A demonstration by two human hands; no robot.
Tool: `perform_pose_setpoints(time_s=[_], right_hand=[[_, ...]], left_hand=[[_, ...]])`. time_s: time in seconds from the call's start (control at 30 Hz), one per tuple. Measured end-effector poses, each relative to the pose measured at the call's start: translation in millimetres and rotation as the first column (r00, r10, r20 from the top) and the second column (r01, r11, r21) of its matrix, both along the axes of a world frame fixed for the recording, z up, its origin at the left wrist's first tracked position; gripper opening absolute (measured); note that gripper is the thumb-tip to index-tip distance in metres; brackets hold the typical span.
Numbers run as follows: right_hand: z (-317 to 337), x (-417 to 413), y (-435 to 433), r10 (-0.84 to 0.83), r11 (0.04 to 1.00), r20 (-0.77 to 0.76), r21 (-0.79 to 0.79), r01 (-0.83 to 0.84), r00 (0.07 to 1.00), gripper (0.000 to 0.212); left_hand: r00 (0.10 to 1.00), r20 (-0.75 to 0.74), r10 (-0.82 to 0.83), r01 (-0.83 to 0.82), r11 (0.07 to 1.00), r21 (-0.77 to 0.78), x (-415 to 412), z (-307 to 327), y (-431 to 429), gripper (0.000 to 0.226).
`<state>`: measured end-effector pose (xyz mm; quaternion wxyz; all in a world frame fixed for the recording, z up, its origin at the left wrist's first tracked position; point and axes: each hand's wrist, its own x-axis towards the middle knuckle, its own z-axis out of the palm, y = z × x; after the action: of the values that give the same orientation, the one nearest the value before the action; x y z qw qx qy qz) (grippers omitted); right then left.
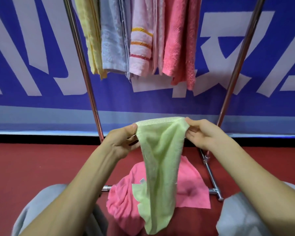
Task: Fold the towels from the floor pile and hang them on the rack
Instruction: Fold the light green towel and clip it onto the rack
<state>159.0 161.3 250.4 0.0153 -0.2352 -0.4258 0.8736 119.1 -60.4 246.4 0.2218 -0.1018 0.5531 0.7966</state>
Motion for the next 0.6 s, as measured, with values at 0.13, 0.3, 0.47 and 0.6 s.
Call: perform_pose_setpoints(time_s=[0.13, 0.3, 0.47, 0.6], right_hand=[[-2.5, -4.5, 4.5, 0.0, 0.996, -0.037, -0.091, -0.003, 0.999, 0.009], [-5.5, -6.6, -2.2, -0.044, 0.999, -0.086, 0.021, 0.046, 0.995, 0.008], [-8.6, 3.8, -32.4, 0.141, 0.94, -0.097, 0.326, -0.103, 0.985, 0.013], [-8.4, 10.4, -45.9, 0.256, 0.863, -0.083, 0.469, -0.189, 0.963, 0.016]], left_hand=[[0.984, -0.079, -0.161, 0.153, 0.984, -0.089, 3.5, 3.9, 0.5, 0.017], [0.987, -0.078, -0.138, 0.137, 0.99, -0.017, 3.1, 0.4, 7.2, 0.013], [0.993, -0.108, 0.038, -0.033, 0.999, 0.042, 10.1, -2.5, 19.6, 0.006], [0.983, -0.173, 0.058, -0.059, 0.998, 0.002, 19.9, -4.9, 28.3, 0.003]])
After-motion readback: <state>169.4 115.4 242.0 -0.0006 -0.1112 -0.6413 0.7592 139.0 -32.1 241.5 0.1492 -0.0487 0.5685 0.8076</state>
